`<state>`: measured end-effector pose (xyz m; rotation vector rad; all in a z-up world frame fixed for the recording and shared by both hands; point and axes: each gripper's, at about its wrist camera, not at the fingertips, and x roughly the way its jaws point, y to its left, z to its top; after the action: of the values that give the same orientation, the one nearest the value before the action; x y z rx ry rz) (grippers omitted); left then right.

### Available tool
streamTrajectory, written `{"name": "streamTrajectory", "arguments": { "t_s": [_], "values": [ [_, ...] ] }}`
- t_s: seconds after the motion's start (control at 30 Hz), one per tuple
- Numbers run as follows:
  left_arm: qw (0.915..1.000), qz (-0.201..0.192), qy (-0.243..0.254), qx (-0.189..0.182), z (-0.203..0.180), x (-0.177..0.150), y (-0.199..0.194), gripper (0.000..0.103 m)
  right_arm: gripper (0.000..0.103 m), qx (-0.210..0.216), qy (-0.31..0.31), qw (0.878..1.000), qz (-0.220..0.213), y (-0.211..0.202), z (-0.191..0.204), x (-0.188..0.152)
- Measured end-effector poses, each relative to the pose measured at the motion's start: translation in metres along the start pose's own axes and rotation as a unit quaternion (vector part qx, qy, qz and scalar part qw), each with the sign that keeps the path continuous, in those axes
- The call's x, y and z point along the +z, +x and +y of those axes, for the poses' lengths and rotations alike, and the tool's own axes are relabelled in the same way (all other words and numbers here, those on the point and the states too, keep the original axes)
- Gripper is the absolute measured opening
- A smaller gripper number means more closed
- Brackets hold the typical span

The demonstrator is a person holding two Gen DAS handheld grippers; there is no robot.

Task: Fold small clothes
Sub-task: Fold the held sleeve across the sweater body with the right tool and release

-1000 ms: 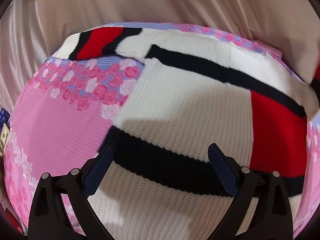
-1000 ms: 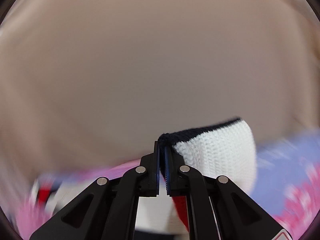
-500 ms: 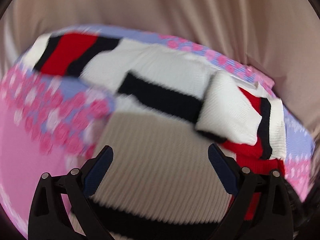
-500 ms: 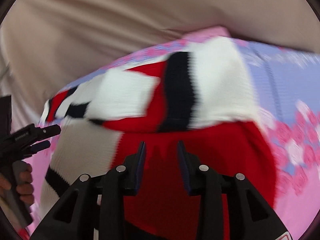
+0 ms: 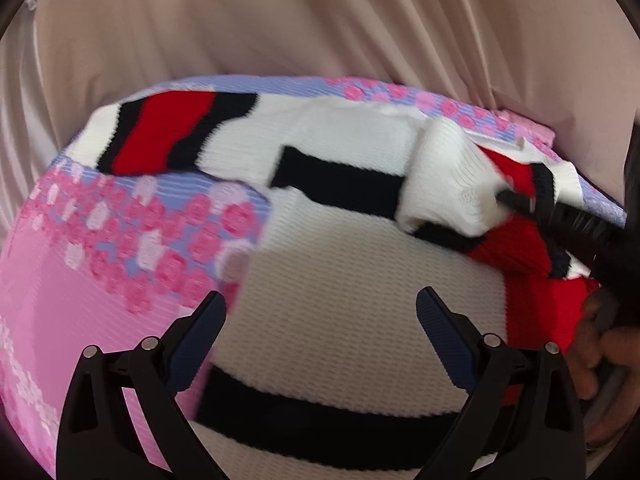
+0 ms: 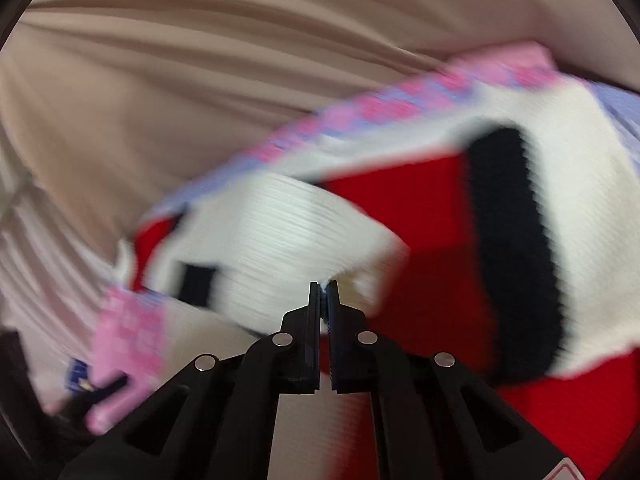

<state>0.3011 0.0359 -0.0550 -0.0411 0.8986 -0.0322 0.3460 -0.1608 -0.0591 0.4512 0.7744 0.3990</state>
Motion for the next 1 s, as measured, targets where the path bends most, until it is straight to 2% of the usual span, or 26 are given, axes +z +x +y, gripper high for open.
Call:
{"name": "streamTrajectory", "arguments": {
  "t_s": [0.03, 0.07, 0.13, 0.17, 0.23, 0.27, 0.3, 0.4, 0.47, 0.57, 0.67, 0.73, 0.77, 0.8, 0.83, 0.87, 0.9, 0.93, 0.97, 1.0],
  "values": [
    [1.0, 0.0, -0.005, 0.003, 0.003, 0.001, 0.001, 0.094, 0.004, 0.032, -0.046, 0.998, 0.012, 0.008, 0.029, 0.003],
    [0.9999, 0.002, -0.012, 0.006, 0.006, 0.002, 0.004, 0.094, 0.005, 0.045, -0.077, 0.996, 0.023, 0.013, 0.045, 0.003],
    [0.9997, 0.006, -0.023, 0.005, 0.01, 0.003, 0.009, 0.094, 0.005, 0.033, -0.124, 0.991, 0.033, 0.019, 0.067, -0.004],
    [0.9997, 0.007, -0.025, 0.003, 0.01, 0.005, 0.012, 0.094, 0.006, 0.023, -0.12, 0.992, 0.032, 0.017, 0.064, -0.007],
    [0.9998, 0.01, -0.017, -0.004, 0.006, 0.009, 0.019, 0.094, 0.014, -0.017, -0.068, 0.997, 0.024, -0.003, 0.034, -0.02],
    [0.9999, 0.009, -0.009, -0.007, 0.001, 0.011, 0.023, 0.094, 0.025, -0.035, -0.044, 0.998, 0.016, -0.018, 0.019, -0.025],
    [0.9999, 0.008, -0.001, -0.011, -0.004, 0.014, 0.027, 0.094, 0.029, -0.066, -0.012, 0.998, 0.001, -0.037, -0.004, -0.036],
    [0.9991, 0.003, 0.019, -0.037, -0.028, 0.022, 0.039, 0.094, 0.031, -0.133, 0.064, 0.989, -0.003, -0.079, -0.056, -0.065],
    [0.9978, -0.001, 0.047, -0.047, -0.051, 0.025, 0.045, 0.095, 0.031, -0.149, 0.098, 0.984, -0.002, -0.092, -0.079, -0.076],
    [0.9908, 0.002, 0.127, -0.046, -0.093, 0.015, 0.056, 0.095, 0.031, -0.182, 0.115, 0.977, -0.007, -0.115, -0.095, -0.088],
    [0.98, -0.02, 0.197, -0.018, -0.118, 0.005, 0.063, 0.096, 0.031, -0.186, 0.117, 0.975, -0.013, -0.127, -0.095, -0.096],
    [0.9761, -0.038, 0.214, -0.014, -0.122, 0.01, 0.064, 0.088, 0.033, -0.186, 0.12, 0.975, -0.014, -0.132, -0.095, -0.101],
    [0.9766, -0.052, 0.208, -0.019, -0.118, 0.02, 0.062, 0.069, 0.034, -0.186, 0.122, 0.975, -0.013, -0.133, -0.096, -0.102],
    [0.9796, -0.06, 0.192, -0.01, -0.112, 0.033, 0.062, 0.059, 0.034, -0.189, 0.121, 0.974, -0.011, -0.135, -0.096, -0.105],
    [0.9857, -0.072, 0.152, 0.01, -0.098, 0.049, 0.061, 0.059, 0.034, -0.191, 0.12, 0.974, -0.011, -0.137, -0.095, -0.107],
    [0.9937, -0.084, 0.062, 0.041, -0.066, 0.073, 0.06, 0.06, 0.034, -0.191, 0.118, 0.974, -0.011, -0.139, -0.096, -0.109],
    [0.9951, -0.078, -0.002, 0.061, -0.042, 0.085, 0.061, 0.064, 0.034, -0.194, 0.116, 0.974, -0.01, -0.141, -0.095, -0.11],
    [0.9925, -0.066, -0.071, 0.075, -0.015, 0.093, 0.062, 0.064, 0.035, -0.196, 0.116, 0.974, -0.01, -0.142, -0.096, -0.111],
    [0.9877, -0.056, -0.128, 0.07, 0.011, 0.095, 0.059, 0.064, 0.036, -0.196, 0.116, 0.974, -0.01, -0.141, -0.096, -0.111],
    [0.9873, -0.055, -0.135, 0.062, 0.018, 0.093, 0.054, 0.064, 0.037, -0.194, 0.118, 0.974, -0.011, -0.14, -0.096, -0.109]
  ]
}}
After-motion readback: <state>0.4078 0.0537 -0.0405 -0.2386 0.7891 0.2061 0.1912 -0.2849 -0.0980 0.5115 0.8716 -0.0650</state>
